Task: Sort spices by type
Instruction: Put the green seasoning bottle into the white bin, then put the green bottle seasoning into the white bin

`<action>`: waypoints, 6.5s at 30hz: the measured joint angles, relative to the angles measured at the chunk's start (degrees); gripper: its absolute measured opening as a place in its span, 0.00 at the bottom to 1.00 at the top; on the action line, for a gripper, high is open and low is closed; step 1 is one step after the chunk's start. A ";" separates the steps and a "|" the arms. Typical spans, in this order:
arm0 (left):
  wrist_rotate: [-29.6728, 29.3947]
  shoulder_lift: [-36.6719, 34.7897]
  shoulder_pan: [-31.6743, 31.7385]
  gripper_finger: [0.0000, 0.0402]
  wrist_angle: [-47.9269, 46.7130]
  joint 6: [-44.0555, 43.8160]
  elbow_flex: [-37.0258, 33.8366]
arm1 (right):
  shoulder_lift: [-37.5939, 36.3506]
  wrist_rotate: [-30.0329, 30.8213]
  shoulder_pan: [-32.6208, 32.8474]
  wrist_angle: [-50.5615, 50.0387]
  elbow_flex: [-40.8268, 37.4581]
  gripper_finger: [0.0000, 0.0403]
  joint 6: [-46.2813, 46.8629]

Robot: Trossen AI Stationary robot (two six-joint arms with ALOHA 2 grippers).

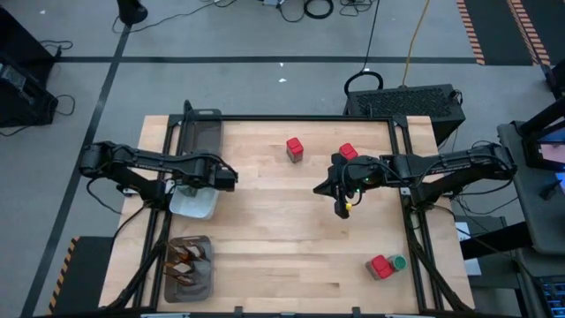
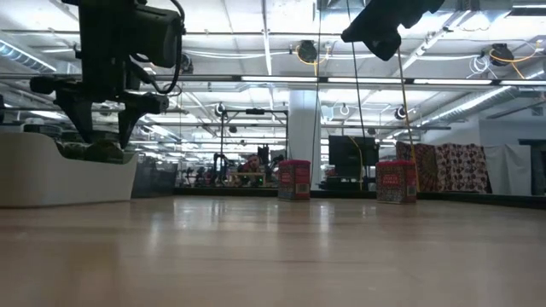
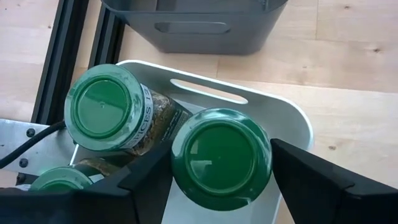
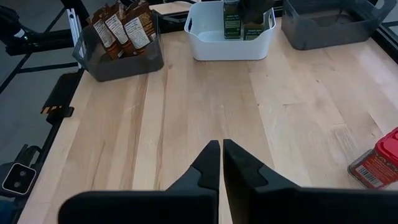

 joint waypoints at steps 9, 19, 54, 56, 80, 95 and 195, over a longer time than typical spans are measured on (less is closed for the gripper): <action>1.33 -1.45 -0.04 0.67 -3.92 3.11 1.73 | 0.00 0.00 0.00 0.00 0.00 0.00 -0.02; 0.24 -4.88 -0.04 0.67 -8.95 8.63 8.29 | 0.00 0.00 0.00 -0.11 0.00 0.00 0.10; 22.79 4.73 -0.67 0.66 66.13 76.58 15.72 | -9.88 -34.35 21.35 -19.77 -0.04 0.00 59.17; 23.40 5.34 -0.20 0.66 66.15 76.67 15.71 | -9.90 -35.89 22.85 -20.04 -0.04 0.01 62.19; 25.73 5.51 3.32 0.66 71.04 80.60 15.69 | 3.14 -28.20 41.43 -55.26 22.64 0.03 39.42; 25.80 5.51 3.32 0.66 70.76 82.22 15.69 | 11.00 -23.20 50.68 -57.70 22.64 0.41 30.21; 29.11 5.51 -1.93 0.66 67.29 76.93 15.69 | 9.97 -5.93 8.02 -39.54 7.06 0.45 11.37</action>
